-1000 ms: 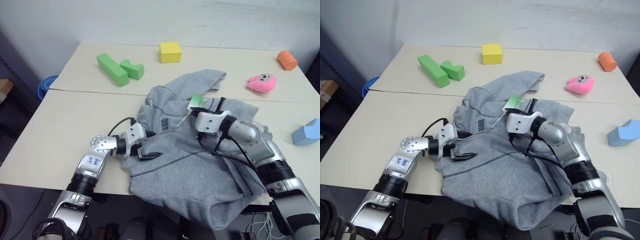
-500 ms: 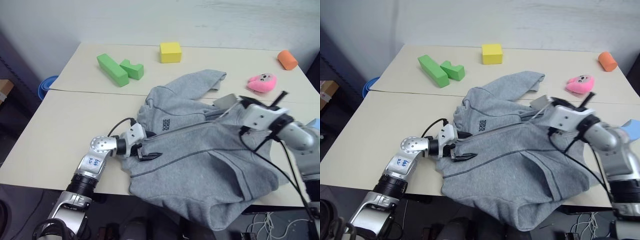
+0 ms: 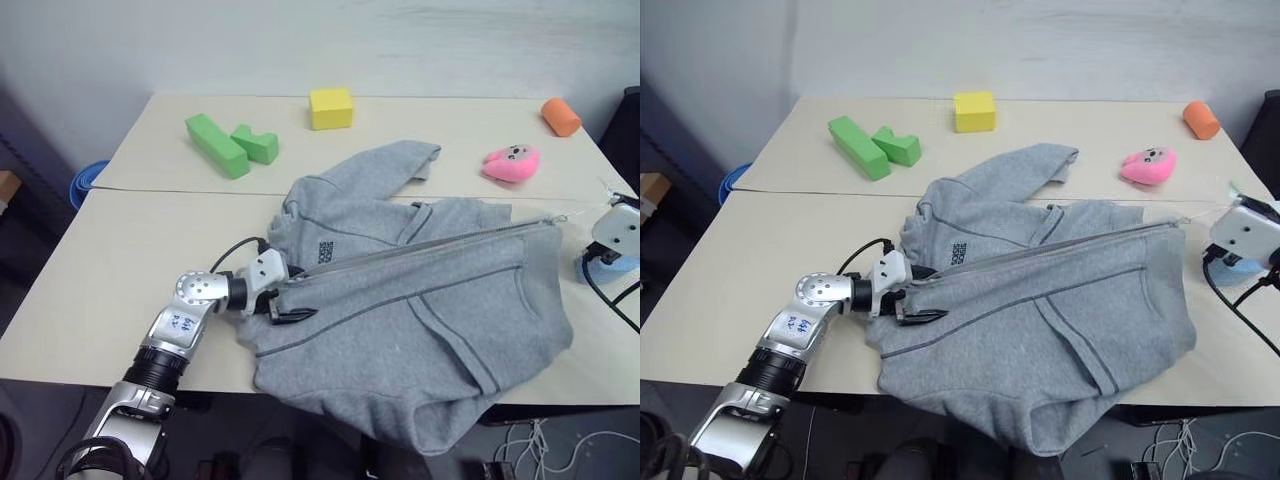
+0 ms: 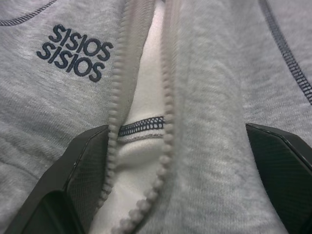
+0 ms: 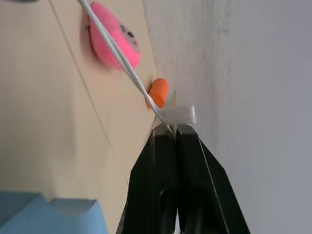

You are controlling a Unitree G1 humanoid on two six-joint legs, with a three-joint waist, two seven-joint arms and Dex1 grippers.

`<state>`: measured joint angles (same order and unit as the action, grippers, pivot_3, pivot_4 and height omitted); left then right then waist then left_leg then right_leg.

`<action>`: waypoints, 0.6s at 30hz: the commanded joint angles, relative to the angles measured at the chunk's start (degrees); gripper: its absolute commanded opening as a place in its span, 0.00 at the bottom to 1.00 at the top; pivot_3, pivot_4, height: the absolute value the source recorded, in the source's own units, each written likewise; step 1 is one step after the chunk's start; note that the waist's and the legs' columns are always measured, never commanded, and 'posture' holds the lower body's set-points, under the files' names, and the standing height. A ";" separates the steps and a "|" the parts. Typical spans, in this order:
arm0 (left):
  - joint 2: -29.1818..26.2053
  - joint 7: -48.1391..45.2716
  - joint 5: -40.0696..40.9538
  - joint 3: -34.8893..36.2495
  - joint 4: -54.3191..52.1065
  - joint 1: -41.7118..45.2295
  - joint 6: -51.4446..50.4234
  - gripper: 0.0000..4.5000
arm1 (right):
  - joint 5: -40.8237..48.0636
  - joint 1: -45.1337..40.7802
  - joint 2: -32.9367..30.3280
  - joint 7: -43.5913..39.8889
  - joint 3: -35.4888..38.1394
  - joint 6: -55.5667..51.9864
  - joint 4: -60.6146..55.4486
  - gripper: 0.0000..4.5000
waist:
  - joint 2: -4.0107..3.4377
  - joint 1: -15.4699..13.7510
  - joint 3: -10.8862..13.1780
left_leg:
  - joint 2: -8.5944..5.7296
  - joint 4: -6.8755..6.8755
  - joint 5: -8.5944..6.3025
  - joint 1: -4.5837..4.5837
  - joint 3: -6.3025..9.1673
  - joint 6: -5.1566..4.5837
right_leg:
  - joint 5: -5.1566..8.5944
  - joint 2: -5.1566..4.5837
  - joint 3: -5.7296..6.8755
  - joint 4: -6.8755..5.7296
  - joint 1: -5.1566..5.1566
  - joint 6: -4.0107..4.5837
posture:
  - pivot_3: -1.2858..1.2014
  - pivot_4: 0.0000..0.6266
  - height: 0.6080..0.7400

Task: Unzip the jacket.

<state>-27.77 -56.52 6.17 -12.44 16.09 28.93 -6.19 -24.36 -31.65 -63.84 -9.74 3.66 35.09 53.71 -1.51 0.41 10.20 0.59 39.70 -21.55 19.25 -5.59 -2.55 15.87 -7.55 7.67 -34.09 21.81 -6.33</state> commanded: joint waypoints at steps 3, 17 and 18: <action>-3.86 -0.20 -6.86 -5.02 6.84 -4.31 -1.61 1.00 | -1.16 -5.75 -4.04 4.56 -1.79 1.27 7.54 0.01 | -0.31 0.06 -0.15 | 0.04 -0.07 -0.03 -0.12 0.02 0.04 | 0.00 -0.13 -0.05 0.19 -0.13 0.00 | 0.52 0.24 1.00; -9.60 -0.96 -11.93 -9.97 11.07 -3.84 6.07 1.00 | -0.66 -12.44 1.35 0.09 -7.77 4.88 14.66 0.01 | -0.27 1.67 -0.55 | 0.23 -0.56 0.06 -0.39 0.00 0.31 | 0.08 -0.02 -0.05 0.22 -0.47 0.15 | 0.52 0.24 1.00; -10.22 -1.14 -12.21 -10.31 11.63 -3.75 6.77 1.00 | -1.33 -12.48 1.04 2.55 -7.90 3.94 15.01 0.01 | -0.32 1.69 -0.58 | 0.24 -0.59 0.06 -0.51 -0.01 0.32 | 0.13 -0.04 -0.05 0.22 -0.52 0.23 | 0.52 0.24 1.00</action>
<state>-34.09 -57.09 5.16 -16.93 17.76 29.71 2.60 -26.12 -43.29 -61.14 -10.27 -5.22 41.03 67.96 -1.83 2.09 9.62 0.83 39.07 -21.51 18.45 -5.66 -2.22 16.04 -7.64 7.56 -33.87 21.33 -6.03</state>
